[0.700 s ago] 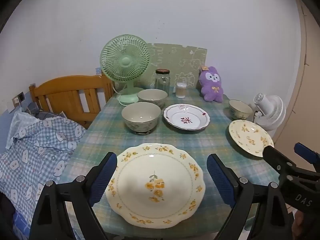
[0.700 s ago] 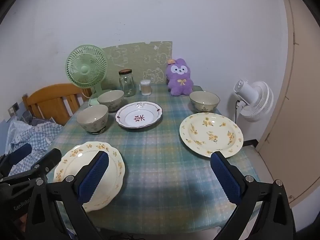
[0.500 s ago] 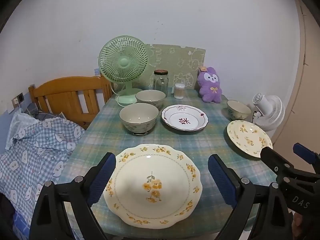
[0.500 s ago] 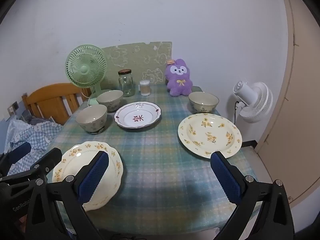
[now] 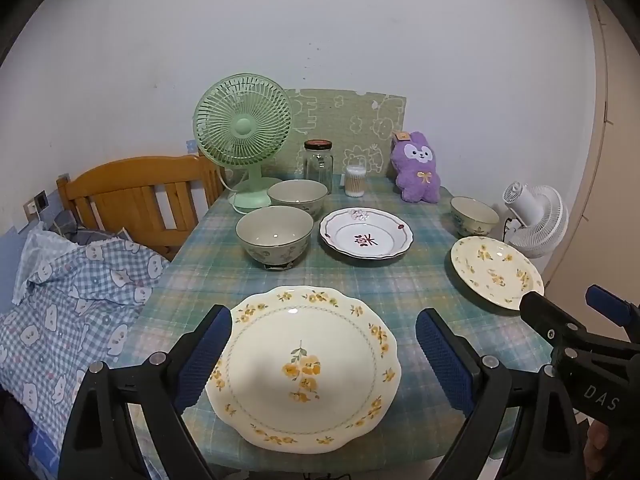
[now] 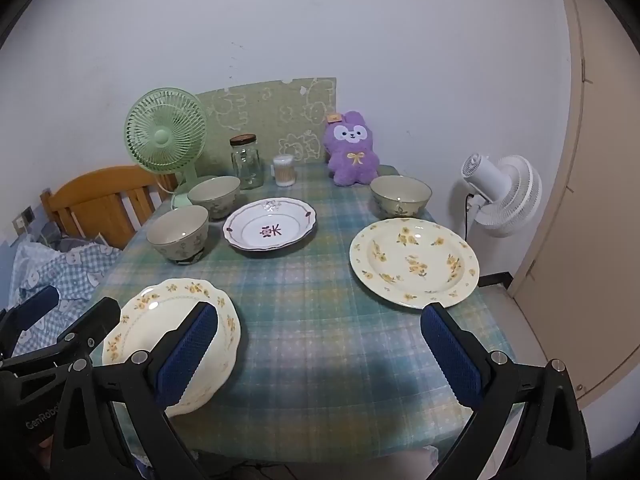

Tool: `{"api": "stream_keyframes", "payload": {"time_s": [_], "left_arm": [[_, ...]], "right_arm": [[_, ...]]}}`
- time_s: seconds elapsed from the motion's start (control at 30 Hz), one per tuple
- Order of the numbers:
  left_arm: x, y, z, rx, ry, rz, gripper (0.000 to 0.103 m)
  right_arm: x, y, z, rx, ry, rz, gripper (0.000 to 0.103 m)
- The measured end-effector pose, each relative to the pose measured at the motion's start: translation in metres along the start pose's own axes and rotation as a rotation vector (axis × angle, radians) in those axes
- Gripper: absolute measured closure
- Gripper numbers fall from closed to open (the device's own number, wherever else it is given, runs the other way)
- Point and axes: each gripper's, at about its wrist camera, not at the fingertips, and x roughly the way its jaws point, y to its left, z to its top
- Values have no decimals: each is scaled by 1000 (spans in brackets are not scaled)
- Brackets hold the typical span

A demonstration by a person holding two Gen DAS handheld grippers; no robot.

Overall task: Organize plates and bowls
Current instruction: 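Position the left gripper at the rim of the large yellow-flower plate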

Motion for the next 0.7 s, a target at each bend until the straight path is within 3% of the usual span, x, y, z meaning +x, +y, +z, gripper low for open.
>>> {"api": "stream_keyframes", "payload": {"time_s": [0.7], "left_arm": [[-2,3,-5,-3,10,0,12]], "right_arm": [[-8,5,-7,-18,-10,16,0]]}}
